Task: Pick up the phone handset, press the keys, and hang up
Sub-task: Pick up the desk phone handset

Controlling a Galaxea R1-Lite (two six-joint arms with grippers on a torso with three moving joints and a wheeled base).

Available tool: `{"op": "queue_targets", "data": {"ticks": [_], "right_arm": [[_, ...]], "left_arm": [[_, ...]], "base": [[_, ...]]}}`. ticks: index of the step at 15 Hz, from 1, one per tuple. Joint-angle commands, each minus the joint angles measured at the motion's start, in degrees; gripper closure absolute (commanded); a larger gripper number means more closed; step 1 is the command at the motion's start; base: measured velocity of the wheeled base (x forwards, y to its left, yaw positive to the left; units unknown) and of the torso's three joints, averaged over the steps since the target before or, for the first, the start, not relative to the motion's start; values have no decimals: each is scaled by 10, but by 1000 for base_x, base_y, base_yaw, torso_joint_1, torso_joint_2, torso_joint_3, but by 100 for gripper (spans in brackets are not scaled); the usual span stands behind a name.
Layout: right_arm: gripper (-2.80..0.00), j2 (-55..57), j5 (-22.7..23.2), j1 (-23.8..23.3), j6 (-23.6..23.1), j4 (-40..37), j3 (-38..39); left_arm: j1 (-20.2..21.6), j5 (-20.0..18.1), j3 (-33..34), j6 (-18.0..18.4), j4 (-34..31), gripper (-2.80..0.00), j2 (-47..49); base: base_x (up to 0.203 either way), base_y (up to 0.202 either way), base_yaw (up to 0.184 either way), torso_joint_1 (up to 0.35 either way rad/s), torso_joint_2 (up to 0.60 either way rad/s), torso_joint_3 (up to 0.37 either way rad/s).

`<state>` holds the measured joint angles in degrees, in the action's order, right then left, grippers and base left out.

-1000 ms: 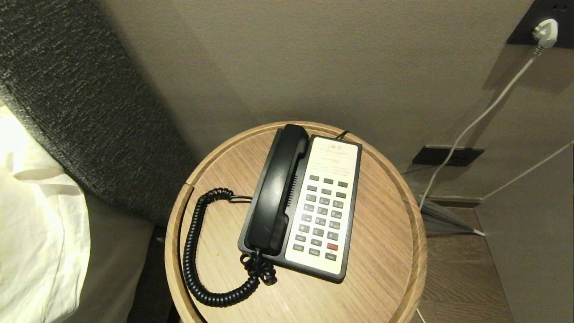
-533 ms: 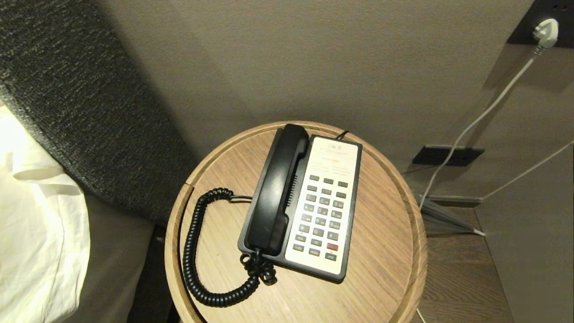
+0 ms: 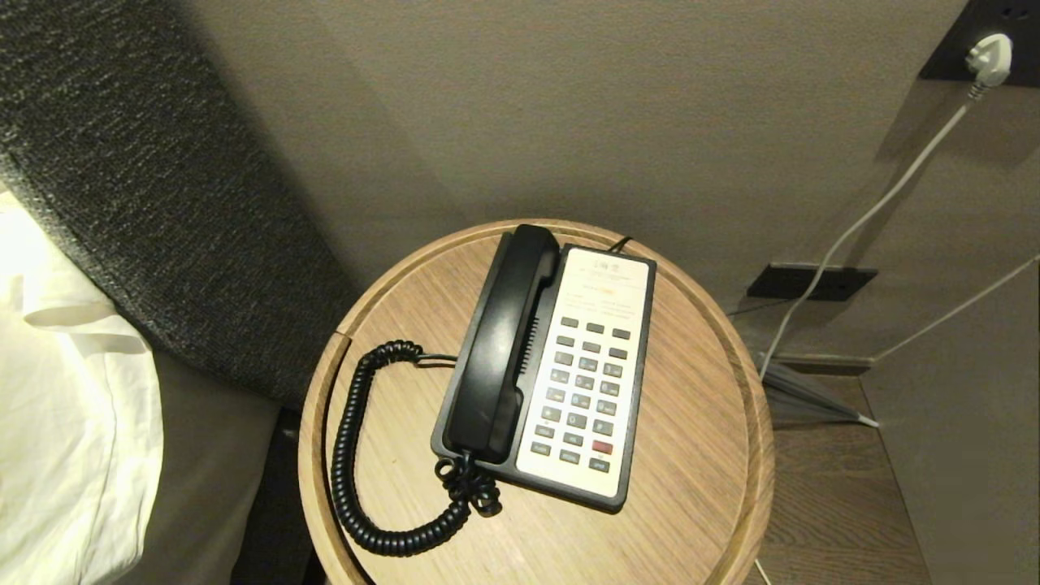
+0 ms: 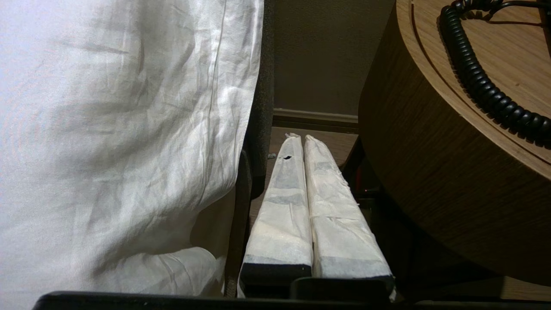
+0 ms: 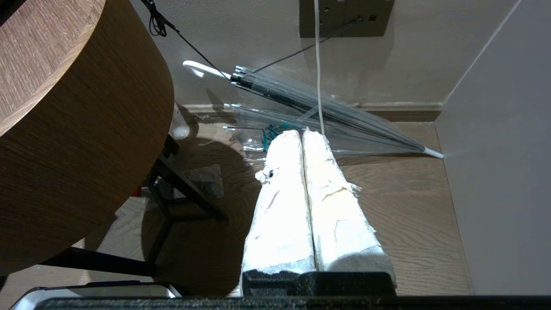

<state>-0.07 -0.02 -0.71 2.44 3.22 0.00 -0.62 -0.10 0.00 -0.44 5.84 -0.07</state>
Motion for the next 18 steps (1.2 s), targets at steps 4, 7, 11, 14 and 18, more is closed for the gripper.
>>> {"op": "queue_targets", "data": {"ticks": [4, 7, 11, 14, 18], "right_arm": [[0, 0, 0, 0, 0, 0, 11], [0, 0, 0, 0, 0, 0, 11], [0, 0, 0, 0, 0, 0, 11], [0, 0, 0, 0, 0, 0, 11], [0, 0, 0, 0, 0, 0, 11]], "left_arm": [[0, 0, 23, -1, 0, 0, 1], [0, 1, 23, 1, 1, 0, 1], [0, -2, -136, 4, -70, 0, 37], [-1, -48, -307, -16, -174, 0, 204], [-3, -127, -500, -36, -252, 0, 477]], "base": [[0, 0, 0, 0, 0, 0], [0, 0, 0, 0, 0, 0], [0, 0, 0, 0, 0, 0], [0, 0, 0, 0, 0, 0], [0, 0, 0, 0, 0, 0]]}}
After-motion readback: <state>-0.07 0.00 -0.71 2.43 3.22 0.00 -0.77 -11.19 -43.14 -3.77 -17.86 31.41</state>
